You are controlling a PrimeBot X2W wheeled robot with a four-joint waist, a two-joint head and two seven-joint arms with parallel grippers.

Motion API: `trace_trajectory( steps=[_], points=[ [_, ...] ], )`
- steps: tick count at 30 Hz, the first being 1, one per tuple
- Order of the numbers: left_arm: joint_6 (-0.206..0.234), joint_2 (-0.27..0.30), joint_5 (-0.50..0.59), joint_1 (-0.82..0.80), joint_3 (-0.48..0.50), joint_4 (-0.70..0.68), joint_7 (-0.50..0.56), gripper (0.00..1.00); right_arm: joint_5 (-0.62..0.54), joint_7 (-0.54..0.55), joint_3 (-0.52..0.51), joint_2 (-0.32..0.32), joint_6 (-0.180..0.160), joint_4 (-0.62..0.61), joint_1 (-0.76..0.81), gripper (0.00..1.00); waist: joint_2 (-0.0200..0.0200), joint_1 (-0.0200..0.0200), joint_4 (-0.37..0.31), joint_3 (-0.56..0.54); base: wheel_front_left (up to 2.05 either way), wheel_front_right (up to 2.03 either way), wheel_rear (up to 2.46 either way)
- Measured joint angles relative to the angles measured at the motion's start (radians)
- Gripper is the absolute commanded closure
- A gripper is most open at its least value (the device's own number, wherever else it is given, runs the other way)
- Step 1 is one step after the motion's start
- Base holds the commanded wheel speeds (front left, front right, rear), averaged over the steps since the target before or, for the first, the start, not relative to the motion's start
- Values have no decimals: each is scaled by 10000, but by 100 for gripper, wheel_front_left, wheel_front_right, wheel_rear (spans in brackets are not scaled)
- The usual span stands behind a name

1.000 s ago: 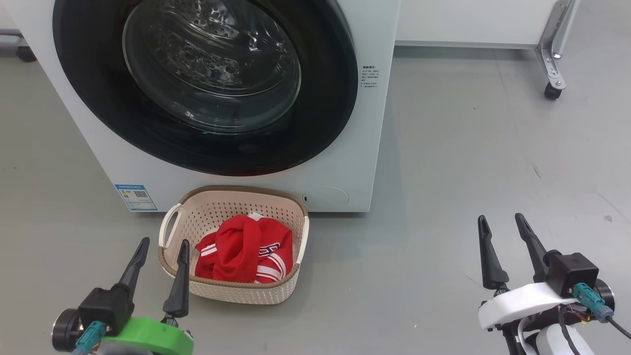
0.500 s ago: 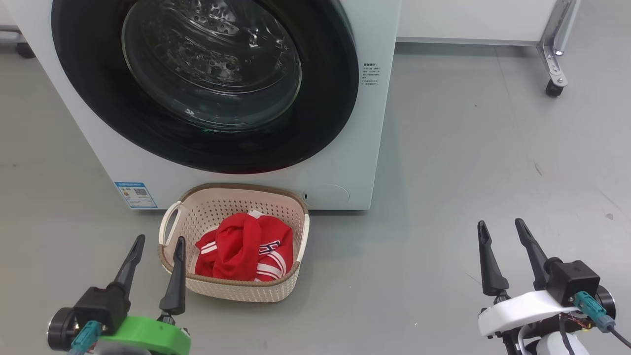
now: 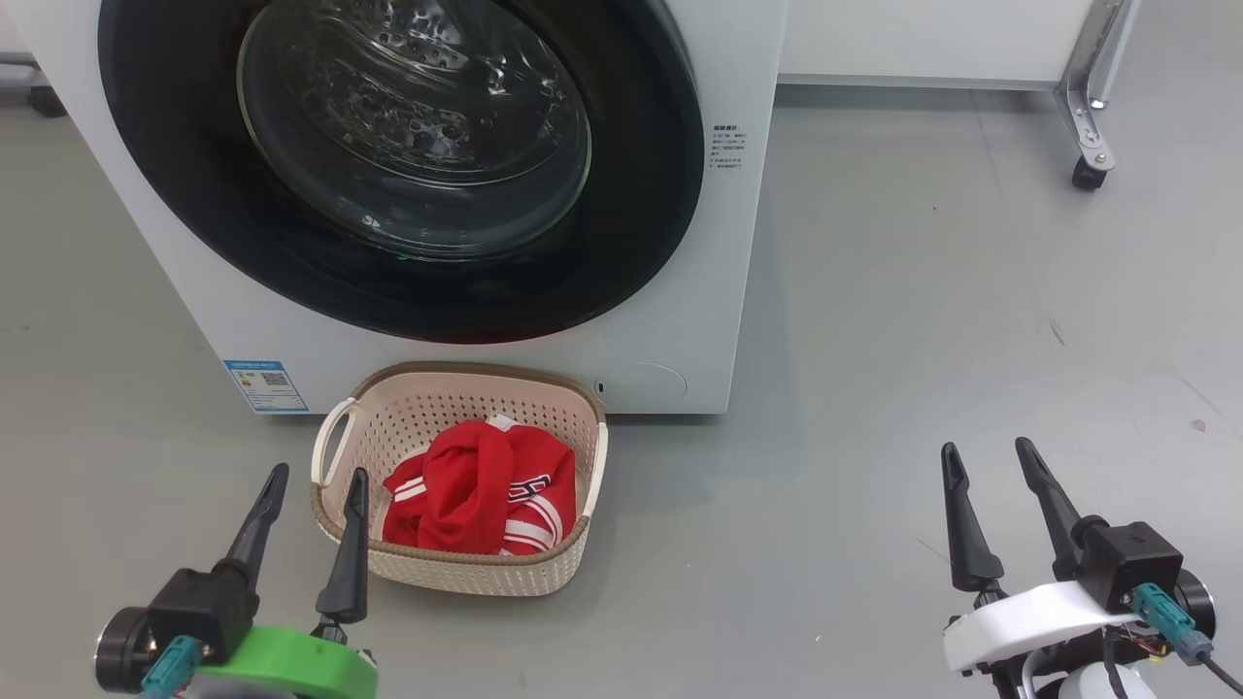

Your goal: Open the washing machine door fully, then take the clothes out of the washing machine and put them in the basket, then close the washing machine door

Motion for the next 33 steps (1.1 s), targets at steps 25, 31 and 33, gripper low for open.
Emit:
trace_trajectory(
  steps=[25,31,33],
  points=[
    [0,6,123,148,-251,222,0,0,-107,2,0,48,15,-167,47,0,0,0,-49,-9,0,0,0],
    [0,4,-15,149,-247,219,0,0,-109,0,8,61,17,-205,48,0,0,0,-55,-30,0,0,0],
    [0,4,-17,149,-253,205,0,0,-109,0,8,67,40,-236,48,0,0,0,-57,-33,0,0,0]
  ],
)
